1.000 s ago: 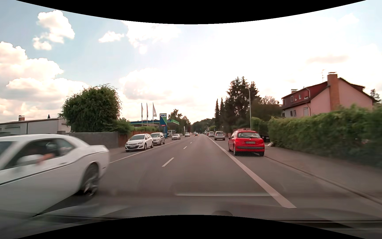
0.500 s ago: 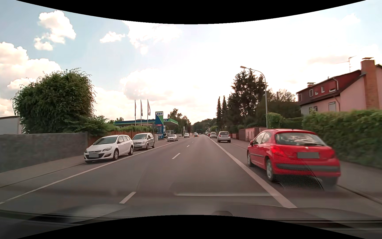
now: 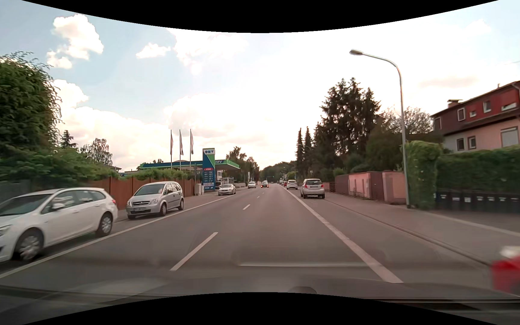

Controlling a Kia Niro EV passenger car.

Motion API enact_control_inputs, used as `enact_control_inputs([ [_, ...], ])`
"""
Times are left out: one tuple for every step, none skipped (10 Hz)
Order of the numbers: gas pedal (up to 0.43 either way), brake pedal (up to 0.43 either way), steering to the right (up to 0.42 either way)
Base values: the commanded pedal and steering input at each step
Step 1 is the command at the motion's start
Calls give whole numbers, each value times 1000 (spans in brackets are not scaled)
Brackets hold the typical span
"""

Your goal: Follow the waypoints while adhering to traffic rules and regulations

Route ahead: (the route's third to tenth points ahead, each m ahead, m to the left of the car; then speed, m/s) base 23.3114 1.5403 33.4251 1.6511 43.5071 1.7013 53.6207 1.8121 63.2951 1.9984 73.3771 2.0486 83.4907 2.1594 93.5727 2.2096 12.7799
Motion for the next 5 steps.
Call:
enact_control_inputs([
  [47, 0, -5],
  [47, 0, -6],
  [47, 0, -6],
  [47, 0, -7],
  [47, 0, -7],
])
